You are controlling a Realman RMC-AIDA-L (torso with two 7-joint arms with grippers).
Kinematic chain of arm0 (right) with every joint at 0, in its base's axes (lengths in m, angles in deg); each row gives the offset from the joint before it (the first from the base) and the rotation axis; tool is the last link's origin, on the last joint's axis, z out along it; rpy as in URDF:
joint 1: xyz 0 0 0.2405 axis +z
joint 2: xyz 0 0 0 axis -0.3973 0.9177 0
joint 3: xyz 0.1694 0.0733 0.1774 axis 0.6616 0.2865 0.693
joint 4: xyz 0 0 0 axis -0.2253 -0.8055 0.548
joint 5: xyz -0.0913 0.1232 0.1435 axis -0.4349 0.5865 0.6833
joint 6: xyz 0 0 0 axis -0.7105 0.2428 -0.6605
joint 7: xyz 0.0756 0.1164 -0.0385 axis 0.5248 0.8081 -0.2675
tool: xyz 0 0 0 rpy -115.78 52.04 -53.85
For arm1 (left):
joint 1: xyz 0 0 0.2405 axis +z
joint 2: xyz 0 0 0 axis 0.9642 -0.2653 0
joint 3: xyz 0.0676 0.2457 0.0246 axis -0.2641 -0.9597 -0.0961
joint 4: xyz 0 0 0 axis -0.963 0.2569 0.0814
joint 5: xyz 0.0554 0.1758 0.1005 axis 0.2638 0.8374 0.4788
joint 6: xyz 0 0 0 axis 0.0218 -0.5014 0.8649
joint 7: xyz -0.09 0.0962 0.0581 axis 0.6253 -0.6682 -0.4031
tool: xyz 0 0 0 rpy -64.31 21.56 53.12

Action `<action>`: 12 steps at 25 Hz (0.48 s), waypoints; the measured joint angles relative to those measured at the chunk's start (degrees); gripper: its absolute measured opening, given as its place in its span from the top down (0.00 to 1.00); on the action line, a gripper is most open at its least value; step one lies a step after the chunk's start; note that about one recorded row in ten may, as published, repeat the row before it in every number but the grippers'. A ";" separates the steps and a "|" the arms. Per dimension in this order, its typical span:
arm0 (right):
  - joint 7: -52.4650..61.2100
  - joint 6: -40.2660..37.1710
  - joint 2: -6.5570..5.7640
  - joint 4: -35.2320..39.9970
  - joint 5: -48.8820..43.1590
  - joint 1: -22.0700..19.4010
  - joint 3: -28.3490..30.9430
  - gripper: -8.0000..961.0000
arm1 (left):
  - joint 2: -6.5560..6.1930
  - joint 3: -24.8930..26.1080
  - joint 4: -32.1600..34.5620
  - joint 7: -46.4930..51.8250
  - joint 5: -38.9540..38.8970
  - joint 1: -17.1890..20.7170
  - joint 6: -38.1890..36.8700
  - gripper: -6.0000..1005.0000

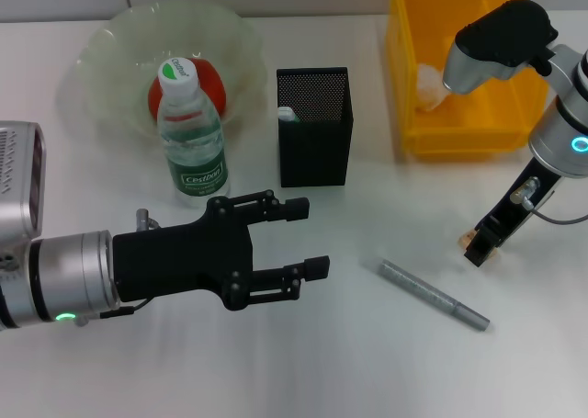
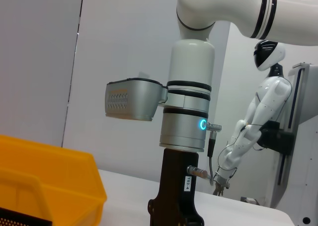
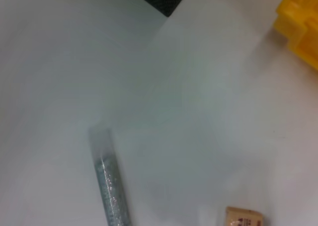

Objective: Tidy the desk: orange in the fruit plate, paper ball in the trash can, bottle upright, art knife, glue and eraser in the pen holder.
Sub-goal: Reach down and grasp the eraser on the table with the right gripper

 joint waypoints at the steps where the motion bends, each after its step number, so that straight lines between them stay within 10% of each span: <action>1: 0.00 0.04 0.00 -0.02 0.00 0.00 -0.02 0.54 | 0.00 0.00 0.00 0.00 -0.01 -0.04 0.03 0.28; 12: 0.19 2.05 0.00 -1.69 0.00 0.31 -1.34 0.54 | 0.00 0.00 0.00 0.00 -0.05 -0.34 0.12 0.28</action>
